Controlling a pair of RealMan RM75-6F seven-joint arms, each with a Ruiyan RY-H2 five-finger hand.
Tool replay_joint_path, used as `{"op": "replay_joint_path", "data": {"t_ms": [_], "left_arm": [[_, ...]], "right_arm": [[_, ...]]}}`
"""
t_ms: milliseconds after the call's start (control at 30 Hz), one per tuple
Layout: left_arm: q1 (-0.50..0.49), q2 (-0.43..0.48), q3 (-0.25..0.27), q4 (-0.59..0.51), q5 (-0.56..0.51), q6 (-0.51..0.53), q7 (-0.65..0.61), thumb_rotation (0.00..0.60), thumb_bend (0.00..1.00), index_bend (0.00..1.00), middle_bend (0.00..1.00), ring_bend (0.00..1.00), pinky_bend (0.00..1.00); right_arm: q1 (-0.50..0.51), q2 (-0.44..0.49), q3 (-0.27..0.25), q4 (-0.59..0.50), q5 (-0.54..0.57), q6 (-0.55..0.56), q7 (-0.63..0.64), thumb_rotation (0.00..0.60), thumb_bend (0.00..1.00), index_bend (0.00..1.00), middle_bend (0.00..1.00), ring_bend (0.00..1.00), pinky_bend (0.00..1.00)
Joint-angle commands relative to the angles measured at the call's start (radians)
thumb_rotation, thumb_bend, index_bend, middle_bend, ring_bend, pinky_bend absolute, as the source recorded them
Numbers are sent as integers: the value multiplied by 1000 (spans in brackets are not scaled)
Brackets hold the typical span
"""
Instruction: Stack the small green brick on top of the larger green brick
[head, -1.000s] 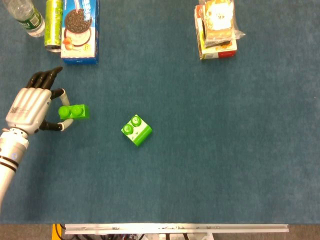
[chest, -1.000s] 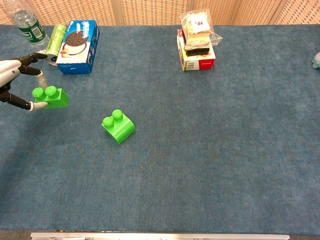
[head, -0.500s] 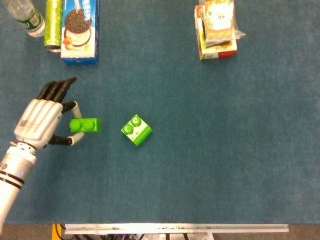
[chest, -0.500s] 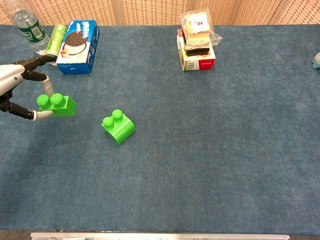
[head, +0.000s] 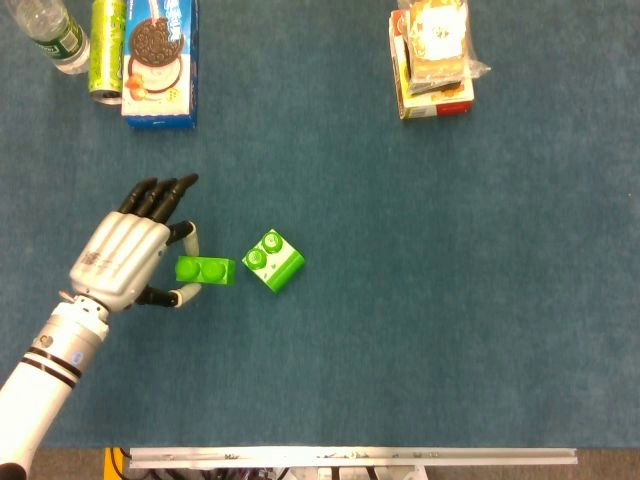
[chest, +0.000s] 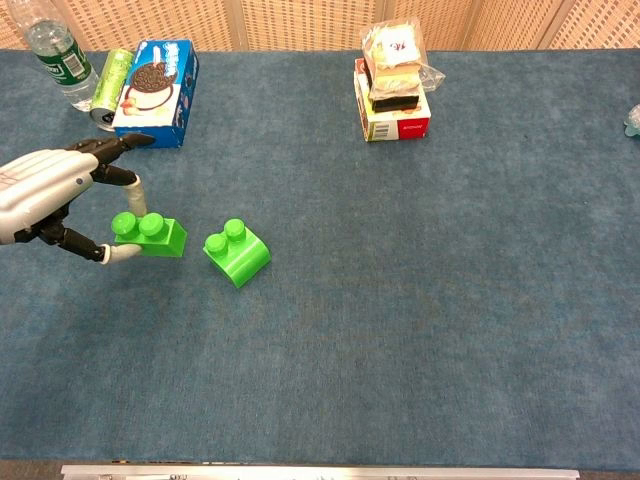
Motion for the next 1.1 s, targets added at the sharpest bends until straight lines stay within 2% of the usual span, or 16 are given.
{"op": "replay_joint_path", "data": {"t_ms": [33, 700, 1100], "left_arm": [[-5, -9, 0, -7, -5, -3, 18, 600, 230, 508, 0, 0, 0], [-60, -70, -25, -29, -79, -35, 127, 600, 230, 516, 0, 0, 0], [-82, -127, -22, 11, -147, -44, 188, 600, 231, 516, 0, 0, 0]], "right_arm": [[-4, 3, 5, 2, 8, 3, 6, 600, 251, 218, 243, 116, 318], [-29, 0, 49, 9, 77, 33, 6, 600, 254, 218, 243, 115, 317], [-40, 5, 62, 8, 95, 40, 15, 600, 254, 220, 244, 115, 318]]}}
